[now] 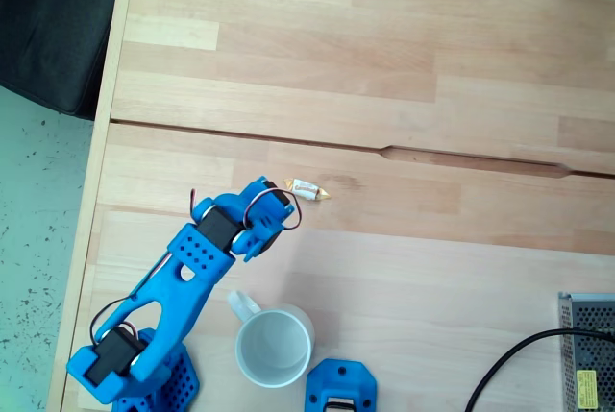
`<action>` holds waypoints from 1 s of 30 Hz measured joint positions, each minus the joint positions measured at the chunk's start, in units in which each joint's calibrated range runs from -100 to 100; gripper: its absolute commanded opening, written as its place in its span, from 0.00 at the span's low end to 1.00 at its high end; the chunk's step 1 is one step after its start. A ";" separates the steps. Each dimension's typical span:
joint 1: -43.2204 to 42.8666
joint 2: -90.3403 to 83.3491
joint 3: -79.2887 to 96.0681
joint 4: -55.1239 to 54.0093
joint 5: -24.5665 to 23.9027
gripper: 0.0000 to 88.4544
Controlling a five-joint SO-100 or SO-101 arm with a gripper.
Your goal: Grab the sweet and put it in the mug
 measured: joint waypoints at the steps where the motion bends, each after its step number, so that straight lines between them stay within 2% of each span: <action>1: 0.00 0.00 0.00 0.00 0.59 0.00; 11: -2.44 0.27 0.00 0.00 2.10 0.00; 18: -6.06 12.35 0.00 0.00 2.10 0.00; 23: -5.83 14.80 -1.61 0.00 2.64 0.00; 30: -1.18 15.35 -6.54 0.00 2.34 0.00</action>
